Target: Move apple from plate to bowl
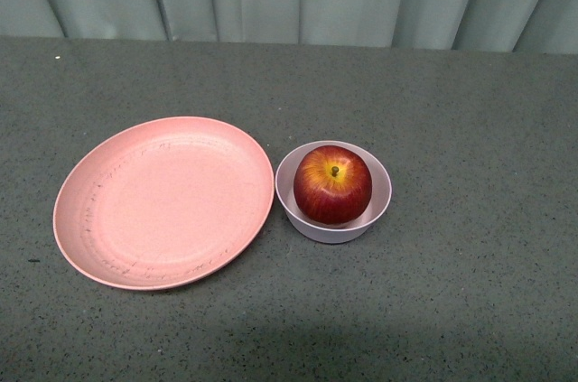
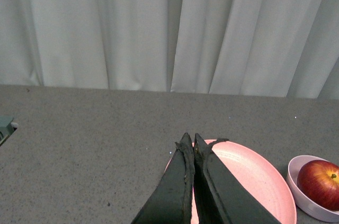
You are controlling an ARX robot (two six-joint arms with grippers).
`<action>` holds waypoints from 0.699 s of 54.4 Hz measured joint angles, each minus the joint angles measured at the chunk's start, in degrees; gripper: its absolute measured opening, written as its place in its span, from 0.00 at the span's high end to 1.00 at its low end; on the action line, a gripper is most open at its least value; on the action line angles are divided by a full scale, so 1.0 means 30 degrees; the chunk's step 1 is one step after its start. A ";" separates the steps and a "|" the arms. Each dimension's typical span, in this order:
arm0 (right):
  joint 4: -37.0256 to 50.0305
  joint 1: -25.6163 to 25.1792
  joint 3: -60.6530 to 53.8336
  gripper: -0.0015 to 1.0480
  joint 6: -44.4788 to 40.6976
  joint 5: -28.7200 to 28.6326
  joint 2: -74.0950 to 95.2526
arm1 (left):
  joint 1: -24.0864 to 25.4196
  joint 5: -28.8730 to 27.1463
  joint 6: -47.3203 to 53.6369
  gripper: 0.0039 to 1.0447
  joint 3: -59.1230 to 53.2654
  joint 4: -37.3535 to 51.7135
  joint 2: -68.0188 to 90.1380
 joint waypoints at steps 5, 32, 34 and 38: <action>0.0000 0.0000 0.0000 0.09 0.0000 -0.0007 0.0007 | -0.0007 0.0000 -0.0007 0.84 0.0000 -0.0036 -0.0015; 0.0000 0.0000 0.0000 0.09 0.0000 0.0000 0.0000 | -0.0007 0.0000 0.0044 0.05 0.0000 -0.0051 -0.0029; 0.0000 0.0000 0.0000 0.09 0.0000 -0.0007 0.0000 | 0.0000 0.0000 0.0036 0.07 0.0000 -0.0051 -0.0029; 0.0000 0.0000 0.0000 0.09 0.0000 -0.0007 0.0007 | 0.0000 0.0000 0.0036 0.06 0.0000 -0.0051 -0.0029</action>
